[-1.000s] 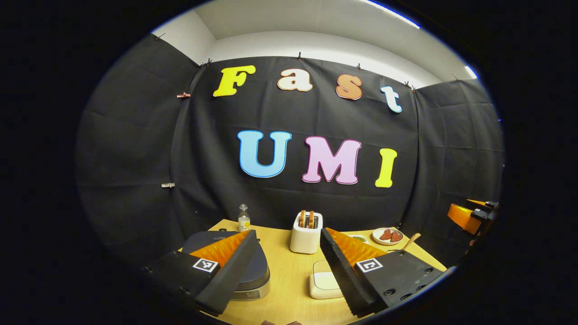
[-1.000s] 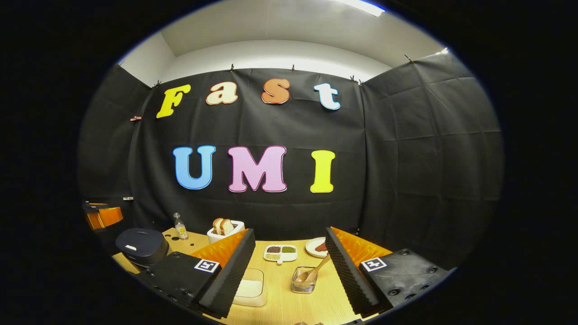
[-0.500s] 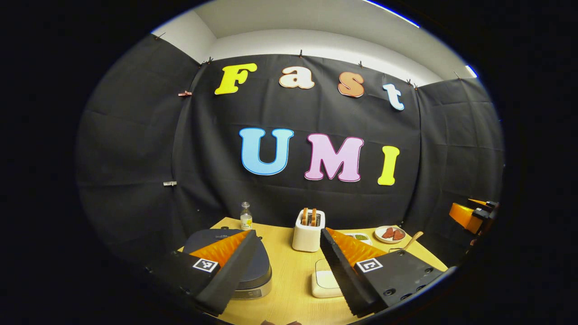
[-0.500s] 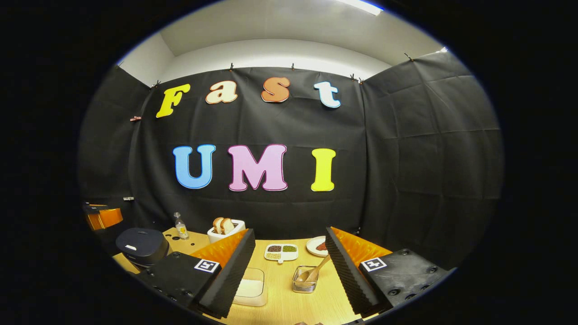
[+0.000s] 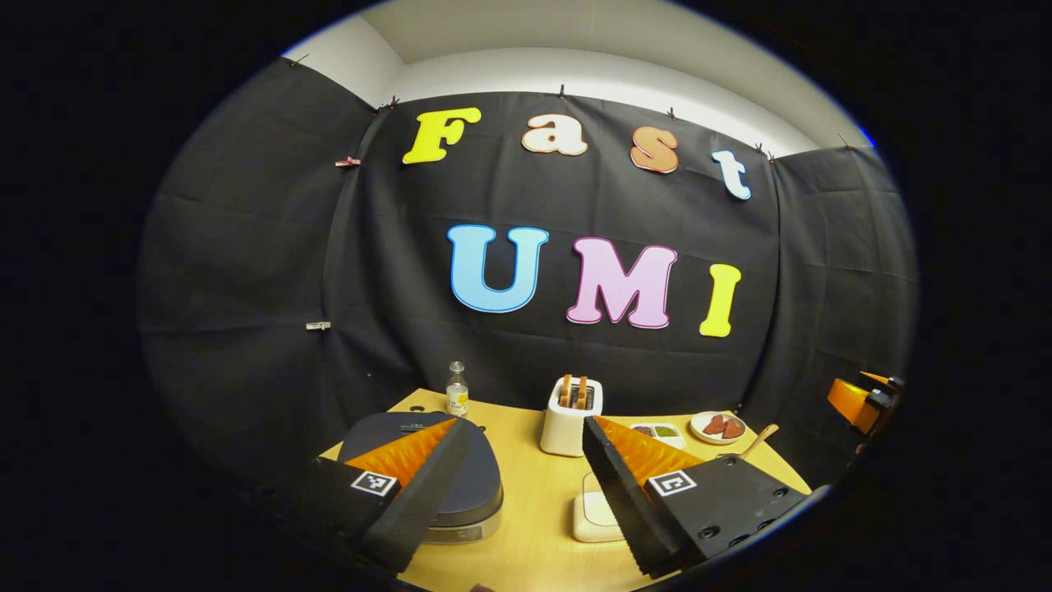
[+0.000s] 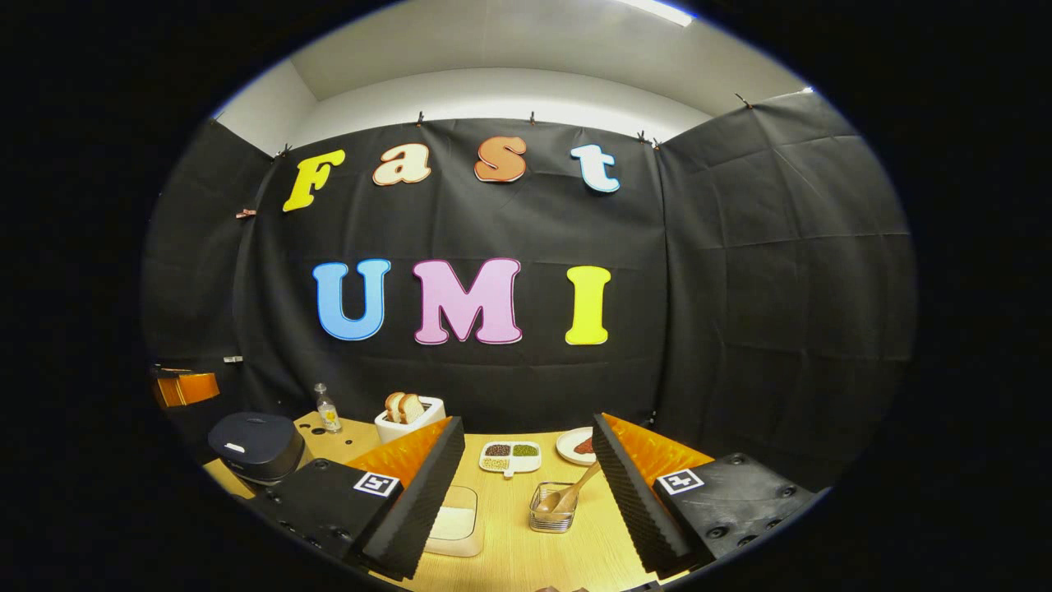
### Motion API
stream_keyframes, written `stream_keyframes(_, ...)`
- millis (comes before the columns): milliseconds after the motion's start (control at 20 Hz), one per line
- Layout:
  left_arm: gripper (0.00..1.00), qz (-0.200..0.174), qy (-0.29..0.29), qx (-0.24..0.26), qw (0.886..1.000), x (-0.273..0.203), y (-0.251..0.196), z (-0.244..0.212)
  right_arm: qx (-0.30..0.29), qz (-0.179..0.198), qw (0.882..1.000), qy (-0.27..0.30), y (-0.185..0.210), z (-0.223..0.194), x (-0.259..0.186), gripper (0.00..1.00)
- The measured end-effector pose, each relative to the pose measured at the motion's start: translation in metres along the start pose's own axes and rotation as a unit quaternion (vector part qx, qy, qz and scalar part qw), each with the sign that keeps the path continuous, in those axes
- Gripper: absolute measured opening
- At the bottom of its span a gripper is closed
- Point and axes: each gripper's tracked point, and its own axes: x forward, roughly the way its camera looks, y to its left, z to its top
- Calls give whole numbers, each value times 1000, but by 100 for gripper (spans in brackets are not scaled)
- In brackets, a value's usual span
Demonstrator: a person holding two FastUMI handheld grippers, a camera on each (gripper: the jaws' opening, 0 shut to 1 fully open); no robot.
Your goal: Close the left gripper, press the button to open the rice cooker; take a wooden spoon from the chopstick holder with the right hand, scoop a spoonful of rice and pour it into the rice cooker, then put the wooden spoon back into the chopstick holder.
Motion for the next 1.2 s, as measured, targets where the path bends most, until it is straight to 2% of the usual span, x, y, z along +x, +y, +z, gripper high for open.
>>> stream_keyframes(100,95,9,7,-2,1000,4,13,1,-2,-1,1000,5,-1,-4,2,98)
stream_keyframes(450,51,54,74,-9,996,23,73,-24,-5,-1,1000,15,-6,-12,3,98)
stream_keyframes(550,42,56,96,-16,994,29,86,-34,-5,-2,1000,16,-9,-14,4,98)
stream_keyframes(600,41,56,107,-20,992,30,90,-38,-6,-3,1000,18,-10,-16,4,98)
stream_keyframes(750,14,61,146,-35,987,38,107,-61,-6,-6,1000,22,-14,-20,2,98)
stream_keyframes(800,11,64,156,-46,985,42,112,-67,-5,-7,1000,23,-15,-22,2,98)
stream_keyframes(900,6,38,183,-75,979,49,105,-84,-2,-9,1000,28,-15,-25,0,98)
stream_keyframes(1050,5,24,215,-70,974,58,108,-112,-3,-15,999,29,-18,-26,-6,98)
stream_keyframes(1200,6,16,237,-91,967,64,110,-129,-3,-24,999,33,-22,-28,-13,98)
